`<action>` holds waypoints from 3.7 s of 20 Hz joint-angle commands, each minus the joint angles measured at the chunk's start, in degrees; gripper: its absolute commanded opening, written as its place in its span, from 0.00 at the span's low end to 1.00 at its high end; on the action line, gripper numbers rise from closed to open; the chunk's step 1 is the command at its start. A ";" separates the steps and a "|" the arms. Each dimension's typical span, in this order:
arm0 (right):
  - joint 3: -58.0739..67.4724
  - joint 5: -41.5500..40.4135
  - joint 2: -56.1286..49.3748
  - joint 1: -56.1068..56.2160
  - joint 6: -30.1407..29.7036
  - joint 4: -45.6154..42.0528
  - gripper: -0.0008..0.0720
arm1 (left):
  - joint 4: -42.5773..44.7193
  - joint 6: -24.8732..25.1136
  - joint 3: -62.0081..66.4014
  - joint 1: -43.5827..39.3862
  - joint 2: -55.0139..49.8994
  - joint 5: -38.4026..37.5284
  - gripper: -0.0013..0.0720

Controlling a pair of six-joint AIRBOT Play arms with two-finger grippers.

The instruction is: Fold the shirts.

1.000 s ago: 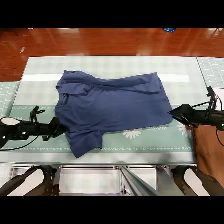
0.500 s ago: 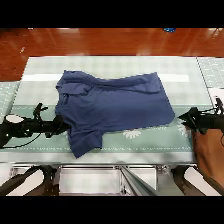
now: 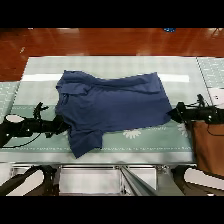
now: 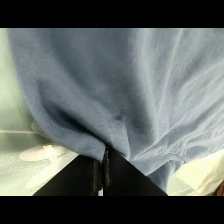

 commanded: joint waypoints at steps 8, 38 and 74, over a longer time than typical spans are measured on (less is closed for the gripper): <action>40.81 11.21 9.86 10.23 1.75 1.53 0.04 | -10.51 1.95 39.12 5.49 9.38 -8.59 0.05; 25.27 13.79 40.92 10.27 7.80 -12.66 0.04 | 32.20 -16.46 40.09 -10.10 25.03 -5.66 0.05; 38.51 18.84 -15.89 9.44 7.39 -14.27 0.57 | 17.00 -4.44 47.80 -7.58 -29.90 -27.04 0.71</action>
